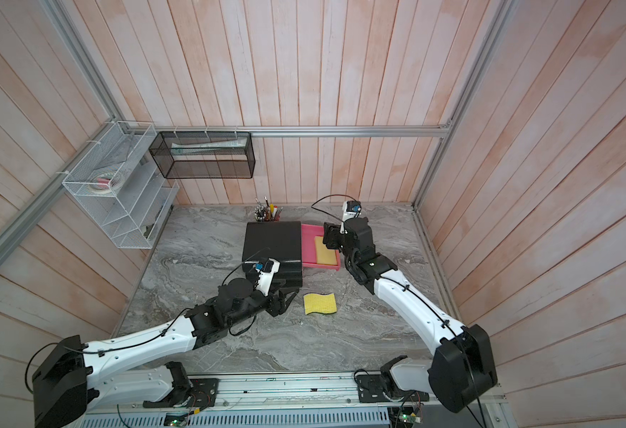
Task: Take the sponge out of the drawer
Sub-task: Pick up the sponge from the drawer.
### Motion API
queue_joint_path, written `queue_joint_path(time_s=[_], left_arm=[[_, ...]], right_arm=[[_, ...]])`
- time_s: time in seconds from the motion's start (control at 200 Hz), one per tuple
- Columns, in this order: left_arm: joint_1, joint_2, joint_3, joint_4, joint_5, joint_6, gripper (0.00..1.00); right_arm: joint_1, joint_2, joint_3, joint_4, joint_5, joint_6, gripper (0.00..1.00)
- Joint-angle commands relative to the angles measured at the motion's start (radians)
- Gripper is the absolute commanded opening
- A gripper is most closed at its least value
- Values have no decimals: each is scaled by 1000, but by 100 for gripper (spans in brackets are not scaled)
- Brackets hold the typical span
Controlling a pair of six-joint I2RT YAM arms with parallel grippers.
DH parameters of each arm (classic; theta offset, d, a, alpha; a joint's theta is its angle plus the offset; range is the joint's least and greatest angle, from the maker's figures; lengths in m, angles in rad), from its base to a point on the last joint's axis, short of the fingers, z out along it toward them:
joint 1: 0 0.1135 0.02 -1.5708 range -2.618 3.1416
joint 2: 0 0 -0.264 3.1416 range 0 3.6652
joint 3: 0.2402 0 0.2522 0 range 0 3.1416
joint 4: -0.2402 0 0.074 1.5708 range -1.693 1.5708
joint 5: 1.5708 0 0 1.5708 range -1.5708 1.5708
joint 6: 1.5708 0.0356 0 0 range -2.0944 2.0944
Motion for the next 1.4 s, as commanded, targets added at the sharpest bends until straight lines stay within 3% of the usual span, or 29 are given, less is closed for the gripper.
queue_joint_path(time_s=[0.0,0.305,0.495,0.95,1.04,1.27,1.395], left_arm=[[7,-55,-41,-30,-59,21,67],[111,-219,-149,44,40,-48,69],[118,-244,-162,31,22,-51,69],[119,-267,-175,33,18,-52,69],[118,-274,-177,31,12,-51,69],[118,-267,-171,22,3,-44,69],[119,-273,-173,21,1,-42,69]], right_arm=[[-2,75,58,-125,-72,-50,62],[38,206,137,-204,-65,-91,55],[48,220,136,-204,-97,-88,52],[84,318,202,-273,-14,-100,45],[94,335,220,-290,20,-102,39],[104,340,230,-295,50,-101,12],[103,335,226,-291,53,-100,3]])
